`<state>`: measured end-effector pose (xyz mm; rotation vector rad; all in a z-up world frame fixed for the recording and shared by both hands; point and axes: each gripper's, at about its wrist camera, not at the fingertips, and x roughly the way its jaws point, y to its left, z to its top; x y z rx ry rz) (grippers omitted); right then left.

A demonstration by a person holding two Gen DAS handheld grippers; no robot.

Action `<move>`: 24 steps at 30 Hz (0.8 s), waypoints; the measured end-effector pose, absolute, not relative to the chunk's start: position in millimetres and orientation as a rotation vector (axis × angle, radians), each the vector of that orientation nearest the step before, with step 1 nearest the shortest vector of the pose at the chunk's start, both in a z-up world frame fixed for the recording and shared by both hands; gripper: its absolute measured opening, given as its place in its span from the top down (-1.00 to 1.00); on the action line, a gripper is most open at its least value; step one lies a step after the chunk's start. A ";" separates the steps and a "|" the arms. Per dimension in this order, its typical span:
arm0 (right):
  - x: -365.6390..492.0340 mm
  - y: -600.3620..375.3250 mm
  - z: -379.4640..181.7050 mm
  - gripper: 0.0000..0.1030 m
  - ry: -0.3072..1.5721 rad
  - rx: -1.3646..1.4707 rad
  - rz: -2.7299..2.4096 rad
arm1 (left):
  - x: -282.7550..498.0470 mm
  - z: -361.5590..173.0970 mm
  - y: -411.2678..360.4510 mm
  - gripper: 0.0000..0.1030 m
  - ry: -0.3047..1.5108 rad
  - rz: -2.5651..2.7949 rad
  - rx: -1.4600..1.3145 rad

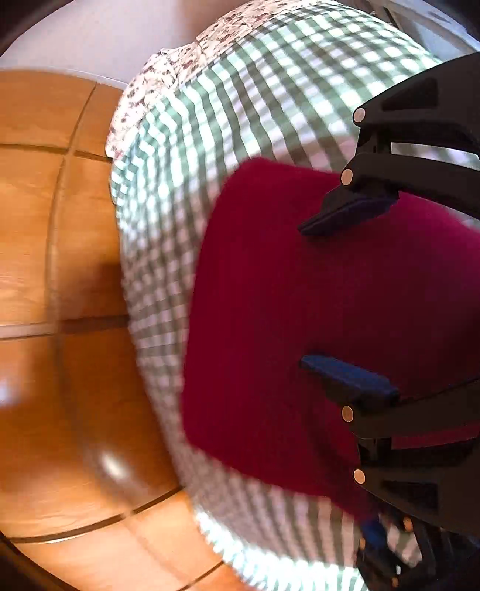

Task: Fold small clothes

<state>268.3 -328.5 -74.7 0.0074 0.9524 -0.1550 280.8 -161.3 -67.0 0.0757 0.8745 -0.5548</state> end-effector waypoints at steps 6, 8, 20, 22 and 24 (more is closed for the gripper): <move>250.7 -334.7 -55.7 -0.54 0.887 0.085 -0.141 | 278.1 -59.8 -144.9 0.08 0.878 -0.535 -0.003; 236.4 -335.0 -45.8 -0.72 0.840 0.107 -0.162 | 273.3 -55.7 -139.7 0.03 0.867 -0.515 -0.008; 122.6 -290.1 -24.7 -0.92 0.730 0.093 -0.410 | 226.3 -28.8 -109.7 -0.53 0.779 -0.297 -0.051; 105.7 -282.2 -24.3 -0.92 0.713 0.084 -0.439 | 214.6 -25.5 -108.4 -0.61 0.754 -0.278 -0.039; 90.5 -278.8 -24.0 -0.92 0.698 0.103 -0.472 | 200.8 -21.9 -108.6 -0.74 0.724 -0.254 -0.017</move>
